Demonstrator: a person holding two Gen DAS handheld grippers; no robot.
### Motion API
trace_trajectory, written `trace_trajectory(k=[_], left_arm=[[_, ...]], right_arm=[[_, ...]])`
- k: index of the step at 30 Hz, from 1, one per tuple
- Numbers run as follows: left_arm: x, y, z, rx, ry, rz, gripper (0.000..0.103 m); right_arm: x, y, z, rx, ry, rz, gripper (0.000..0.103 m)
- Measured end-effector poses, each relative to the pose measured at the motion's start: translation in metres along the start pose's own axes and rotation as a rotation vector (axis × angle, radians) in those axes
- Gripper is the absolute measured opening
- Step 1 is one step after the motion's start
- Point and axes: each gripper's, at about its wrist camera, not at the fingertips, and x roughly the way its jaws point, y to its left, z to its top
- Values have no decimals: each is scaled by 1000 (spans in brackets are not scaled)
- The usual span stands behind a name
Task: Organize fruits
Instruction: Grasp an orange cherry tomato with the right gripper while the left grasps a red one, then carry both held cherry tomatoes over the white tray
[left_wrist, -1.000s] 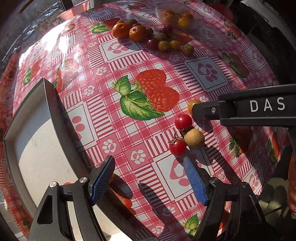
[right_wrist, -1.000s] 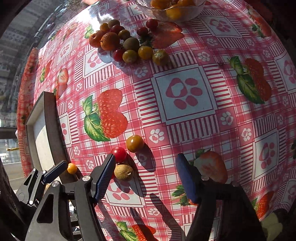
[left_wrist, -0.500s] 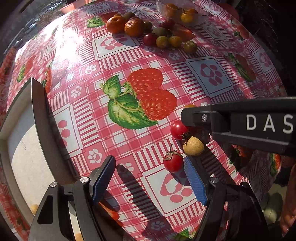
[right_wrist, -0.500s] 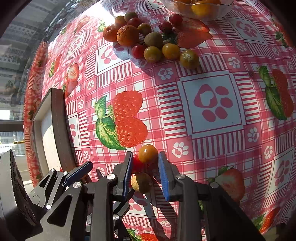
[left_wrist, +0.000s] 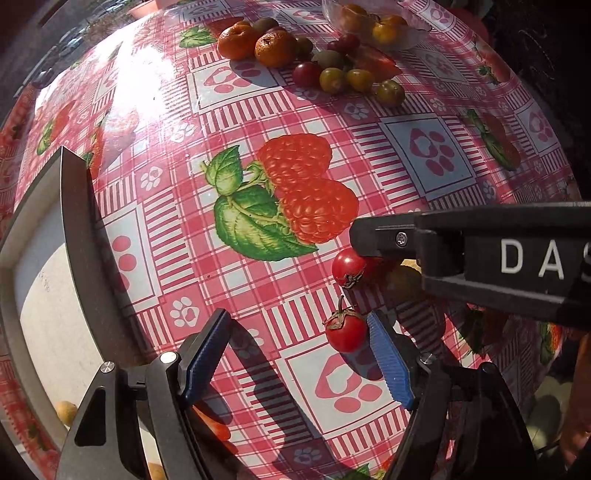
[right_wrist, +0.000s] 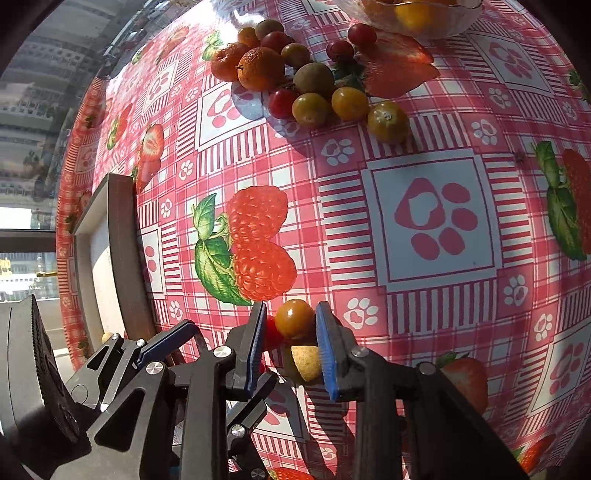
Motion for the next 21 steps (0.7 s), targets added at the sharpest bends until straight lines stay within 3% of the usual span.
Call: trace_trajectory(k=[2,7,12,21], left_arm=[[1,-2,-1,3,0,6,75],[-4,-2,-3,-5,-4,31,57],[-8,4,-2,6,-2,23,24],[-11,22,-5,-31,4,-30,24]], right_arm=[[-1,0,-1,-11,4,-6,22],[-9,-19,-16,49,-10,-3,22],[-16,-35,-26,88,-14,-7,22],[-28,-36,-32,95,-37,5,22]])
